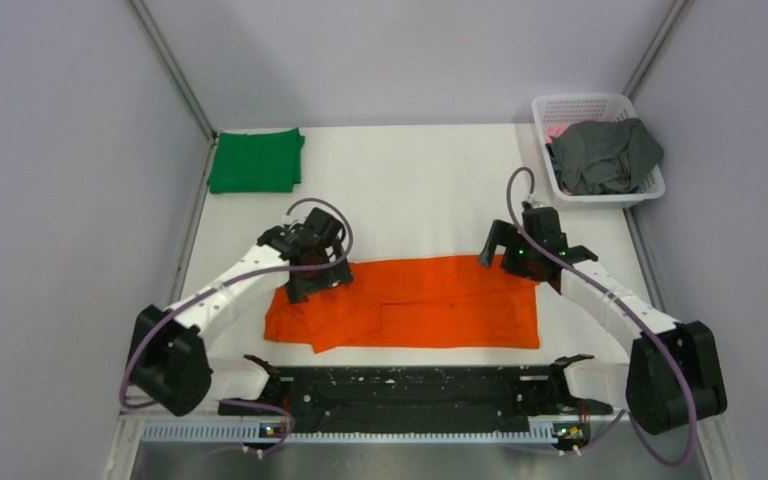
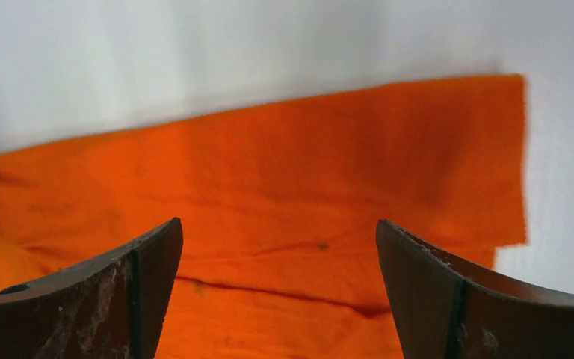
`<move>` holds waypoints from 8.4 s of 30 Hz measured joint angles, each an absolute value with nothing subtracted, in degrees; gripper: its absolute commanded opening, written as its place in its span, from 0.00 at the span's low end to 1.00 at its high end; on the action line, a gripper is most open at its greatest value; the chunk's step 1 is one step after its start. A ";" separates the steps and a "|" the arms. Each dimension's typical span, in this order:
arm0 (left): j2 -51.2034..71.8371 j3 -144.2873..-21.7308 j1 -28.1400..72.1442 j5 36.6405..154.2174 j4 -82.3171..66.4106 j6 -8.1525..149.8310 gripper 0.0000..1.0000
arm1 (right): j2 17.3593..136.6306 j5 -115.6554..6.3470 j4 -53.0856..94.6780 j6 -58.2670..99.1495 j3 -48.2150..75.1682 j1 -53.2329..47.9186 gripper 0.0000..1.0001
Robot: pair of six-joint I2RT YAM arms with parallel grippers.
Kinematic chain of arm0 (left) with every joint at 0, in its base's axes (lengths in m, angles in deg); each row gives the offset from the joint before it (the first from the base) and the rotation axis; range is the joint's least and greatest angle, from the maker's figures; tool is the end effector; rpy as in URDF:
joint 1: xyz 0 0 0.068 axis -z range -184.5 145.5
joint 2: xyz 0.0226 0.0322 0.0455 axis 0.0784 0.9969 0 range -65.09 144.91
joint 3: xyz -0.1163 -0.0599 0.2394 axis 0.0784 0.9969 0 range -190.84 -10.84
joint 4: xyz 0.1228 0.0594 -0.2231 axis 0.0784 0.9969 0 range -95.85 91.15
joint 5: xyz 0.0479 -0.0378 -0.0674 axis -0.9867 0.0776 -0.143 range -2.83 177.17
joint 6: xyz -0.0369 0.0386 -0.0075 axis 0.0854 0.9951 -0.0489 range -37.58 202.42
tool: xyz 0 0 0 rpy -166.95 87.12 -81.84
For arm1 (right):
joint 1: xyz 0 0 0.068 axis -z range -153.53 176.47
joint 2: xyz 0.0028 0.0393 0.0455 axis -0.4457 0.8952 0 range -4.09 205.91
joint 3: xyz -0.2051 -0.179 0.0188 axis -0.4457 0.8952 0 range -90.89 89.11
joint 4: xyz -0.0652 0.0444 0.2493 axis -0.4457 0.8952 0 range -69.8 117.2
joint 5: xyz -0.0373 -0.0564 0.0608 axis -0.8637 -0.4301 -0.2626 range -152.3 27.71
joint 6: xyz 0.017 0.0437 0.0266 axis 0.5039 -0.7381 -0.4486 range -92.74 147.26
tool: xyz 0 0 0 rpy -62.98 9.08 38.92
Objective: Fold and stack the t-shirts
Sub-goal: Rotate the tshirt 90 degrees, then grab the bottom of the folded rectangular tshirt with both arms, then fold the folded rectangular tshirt in 1/3 of the way, then grab one side of the 2/3 rectangular tshirt with both arms
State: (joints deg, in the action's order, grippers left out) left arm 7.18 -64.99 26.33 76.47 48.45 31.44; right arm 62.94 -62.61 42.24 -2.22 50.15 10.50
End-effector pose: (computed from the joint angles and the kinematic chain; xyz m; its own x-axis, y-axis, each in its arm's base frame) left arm 0.1958 -0.1092 0.2419 -0.8692 -0.3703 -0.3276 -0.3493 0.9289 -0.1233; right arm 0.2229 0.0636 0.2102 -0.7759 0.2899 -0.5604 0.1265 0.9416 0.3119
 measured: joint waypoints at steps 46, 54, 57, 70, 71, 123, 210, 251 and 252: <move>84.55 -145.69 19.73 98.15 3.80 41.49 0.99 | 73.98 -44.95 47.88 11.14 41.10 -17.43 0.73; 42.55 -103.37 19.60 91.09 8.43 46.89 0.99 | 76.01 -51.03 48.17 6.42 42.89 -24.45 0.52; 29.50 -90.24 19.58 88.18 7.91 46.91 0.99 | 77.69 -55.40 48.08 3.60 43.70 -25.87 0.44; 15.53 -57.01 19.60 93.74 19.69 43.39 0.99 | 82.94 -67.31 48.74 -5.58 42.44 -27.86 0.18; 14.35 -56.58 19.60 93.84 19.97 43.44 0.99 | 82.94 -67.73 48.87 -6.07 42.44 -27.92 0.18; 14.02 -44.38 27.10 110.57 14.99 46.28 0.27 | 90.35 -59.55 39.12 -19.73 36.42 -33.06 0.37; 57.41 -109.29 9.76 108.51 23.65 49.86 0.25 | 104.03 -56.62 31.27 0.80 12.62 2.13 0.46; 44.01 -75.26 10.53 114.19 11.28 43.79 0.00 | 92.25 -47.79 18.99 -12.47 43.88 -0.10 0.00; 43.33 -74.08 10.86 114.13 9.96 43.70 0.00 | 92.27 -47.81 18.53 -12.43 44.14 -0.12 0.00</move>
State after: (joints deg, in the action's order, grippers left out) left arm 43.33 -74.08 10.86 114.13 9.96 43.70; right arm 92.27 -47.81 18.53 -12.43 44.14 -0.12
